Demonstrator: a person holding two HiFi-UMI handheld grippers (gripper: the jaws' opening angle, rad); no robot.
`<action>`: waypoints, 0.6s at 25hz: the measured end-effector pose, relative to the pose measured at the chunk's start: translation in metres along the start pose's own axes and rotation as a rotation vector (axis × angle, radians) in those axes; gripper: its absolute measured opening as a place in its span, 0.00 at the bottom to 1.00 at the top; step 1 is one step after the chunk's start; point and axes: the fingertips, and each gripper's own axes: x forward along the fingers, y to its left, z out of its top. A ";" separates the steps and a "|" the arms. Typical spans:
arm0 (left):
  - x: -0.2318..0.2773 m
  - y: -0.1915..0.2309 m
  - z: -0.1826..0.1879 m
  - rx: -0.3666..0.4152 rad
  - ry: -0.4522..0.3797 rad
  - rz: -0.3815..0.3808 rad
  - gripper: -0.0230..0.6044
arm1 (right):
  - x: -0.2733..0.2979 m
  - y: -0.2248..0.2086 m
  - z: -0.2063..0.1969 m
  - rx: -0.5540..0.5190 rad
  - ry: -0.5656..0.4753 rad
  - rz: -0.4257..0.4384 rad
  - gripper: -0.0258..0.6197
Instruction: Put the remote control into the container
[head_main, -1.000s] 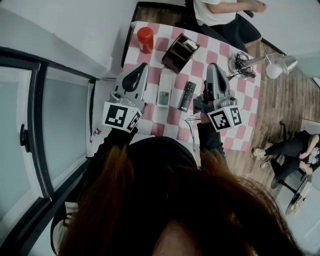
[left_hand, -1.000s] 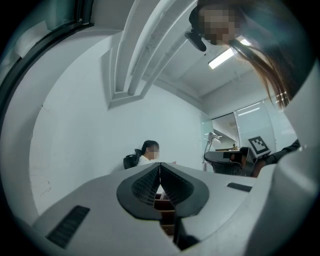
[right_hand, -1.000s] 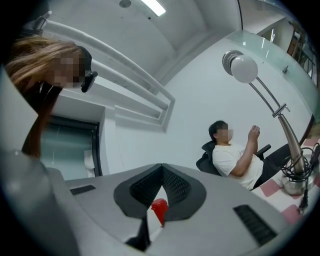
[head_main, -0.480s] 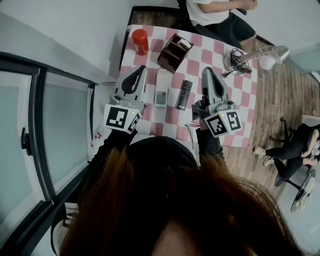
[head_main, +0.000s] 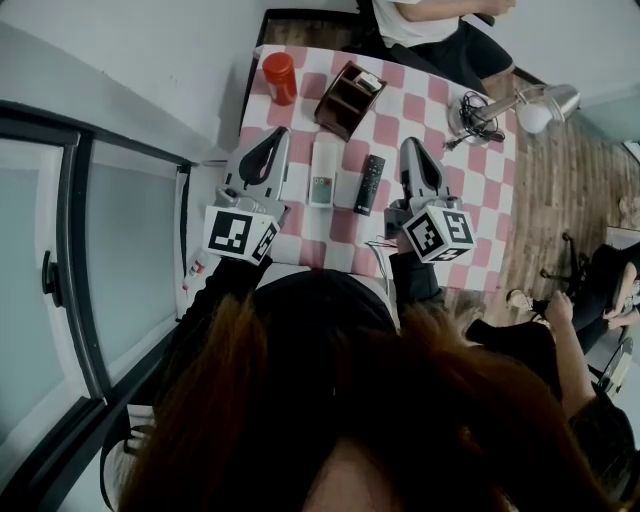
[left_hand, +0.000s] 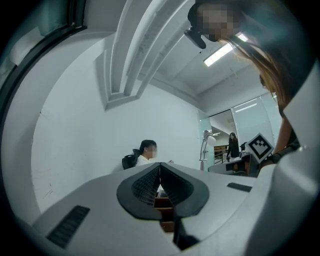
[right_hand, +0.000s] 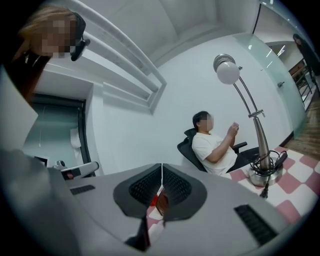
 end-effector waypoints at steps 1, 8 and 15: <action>0.000 0.000 0.000 0.001 0.001 0.000 0.05 | 0.000 -0.005 -0.007 0.002 0.017 -0.016 0.07; 0.000 0.002 -0.004 0.001 0.010 0.003 0.05 | 0.002 -0.029 -0.045 -0.019 0.125 -0.111 0.07; -0.001 0.005 -0.008 0.000 0.020 0.005 0.05 | 0.010 -0.057 -0.109 -0.030 0.300 -0.221 0.08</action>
